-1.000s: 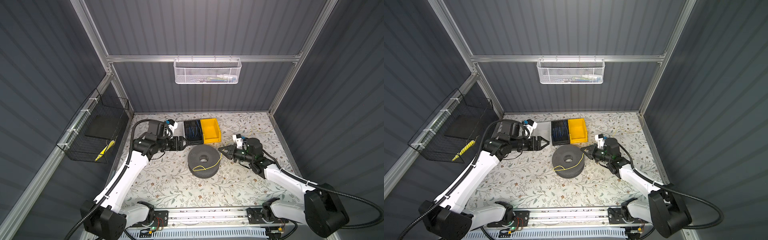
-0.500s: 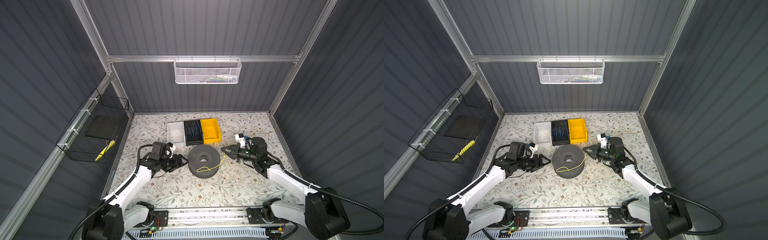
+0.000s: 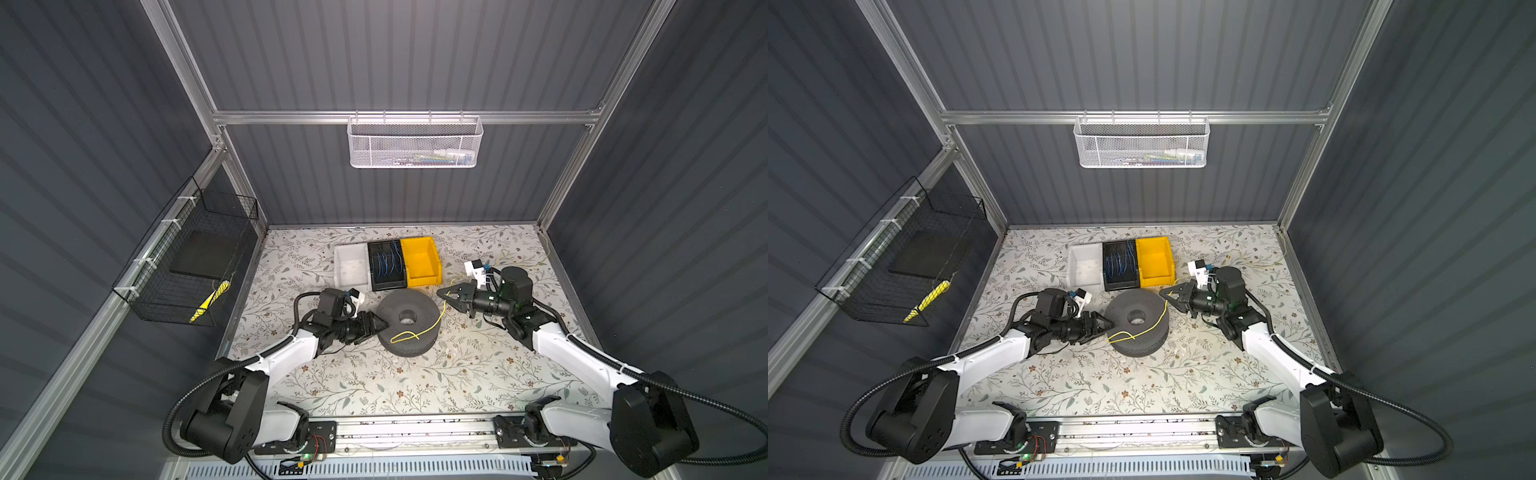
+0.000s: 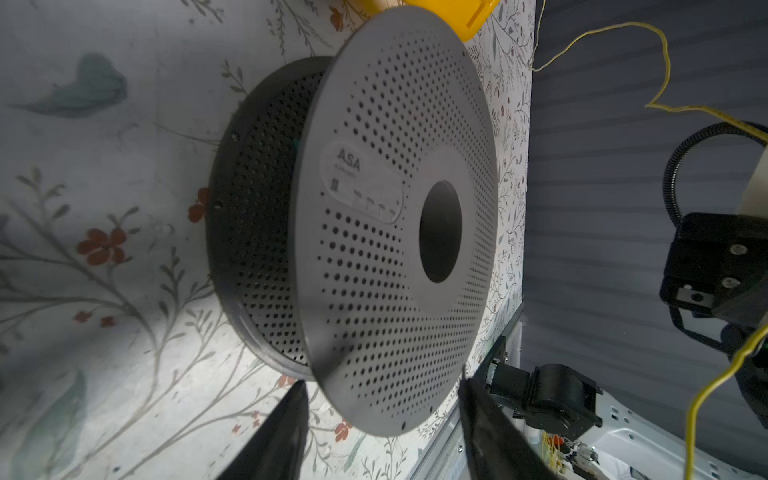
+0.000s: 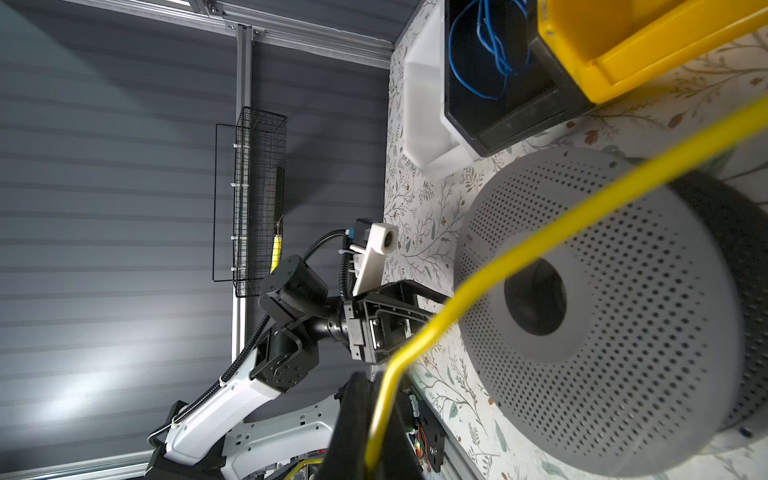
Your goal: Wrap the cables
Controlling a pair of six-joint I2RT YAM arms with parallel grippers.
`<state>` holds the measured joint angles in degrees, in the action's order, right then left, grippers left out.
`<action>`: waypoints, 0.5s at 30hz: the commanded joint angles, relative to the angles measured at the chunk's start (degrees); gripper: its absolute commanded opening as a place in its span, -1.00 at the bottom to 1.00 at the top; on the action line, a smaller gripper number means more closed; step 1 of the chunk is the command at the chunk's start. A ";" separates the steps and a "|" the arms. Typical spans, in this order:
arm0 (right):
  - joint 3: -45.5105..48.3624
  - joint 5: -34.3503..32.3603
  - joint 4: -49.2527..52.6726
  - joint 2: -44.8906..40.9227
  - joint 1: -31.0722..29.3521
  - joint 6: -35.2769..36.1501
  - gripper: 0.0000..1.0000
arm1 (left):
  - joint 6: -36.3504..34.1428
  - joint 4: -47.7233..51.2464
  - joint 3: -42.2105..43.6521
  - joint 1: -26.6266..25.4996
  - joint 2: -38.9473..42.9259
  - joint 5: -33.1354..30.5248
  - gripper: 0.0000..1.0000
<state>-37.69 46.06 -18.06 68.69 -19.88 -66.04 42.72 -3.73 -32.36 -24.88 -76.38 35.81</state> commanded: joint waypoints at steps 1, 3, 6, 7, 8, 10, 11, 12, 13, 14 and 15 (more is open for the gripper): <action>-1.51 -0.19 2.06 -2.21 -0.34 -0.05 -1.00 | 2.72 -7.60 2.09 -1.11 -0.06 -0.01 0.15; -1.23 -0.96 2.57 -2.93 -0.25 -0.05 -1.00 | 3.75 -10.30 2.91 -1.26 -0.74 0.12 0.00; -1.35 -1.19 2.69 -2.84 -0.25 -0.03 -1.00 | 4.02 -11.66 2.72 -1.83 -2.42 0.14 -0.16; -1.47 -1.14 2.76 -2.79 -0.25 -0.02 -1.00 | 4.12 -12.12 2.73 -2.00 -2.86 0.14 -0.24; -1.67 -1.10 2.85 -2.83 -0.25 -0.05 -1.00 | 4.21 -12.39 2.59 -2.16 -3.30 0.12 -0.31; -1.96 -1.01 2.95 -3.01 -0.25 0.01 -1.00 | 4.42 -13.09 2.76 -2.30 -4.04 0.05 -0.44; -2.03 -1.08 2.95 -3.15 -0.25 -0.05 -1.00 | 4.52 -13.52 2.90 -2.27 -4.39 -0.08 -0.45; -1.95 -1.19 2.95 -3.35 -0.25 -0.05 -1.00 | 4.86 -14.26 3.13 -2.36 -4.65 -0.05 -0.47; -1.88 -1.39 2.95 -3.45 -0.24 -0.03 -1.00 | 5.04 -14.74 3.26 -2.36 -4.76 -0.06 -0.52; -1.73 -1.49 2.88 -3.51 -0.25 -0.01 -1.00 | 5.24 -15.10 3.44 -2.36 -4.91 -0.25 -0.57; -1.66 -1.46 2.78 -3.52 -0.25 -0.04 -1.00 | 5.51 -15.68 3.70 -2.36 -5.00 -0.48 -0.59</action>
<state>-37.85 44.93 -14.98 66.04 -19.94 -66.04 47.46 -15.86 -29.39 -26.98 -81.06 35.55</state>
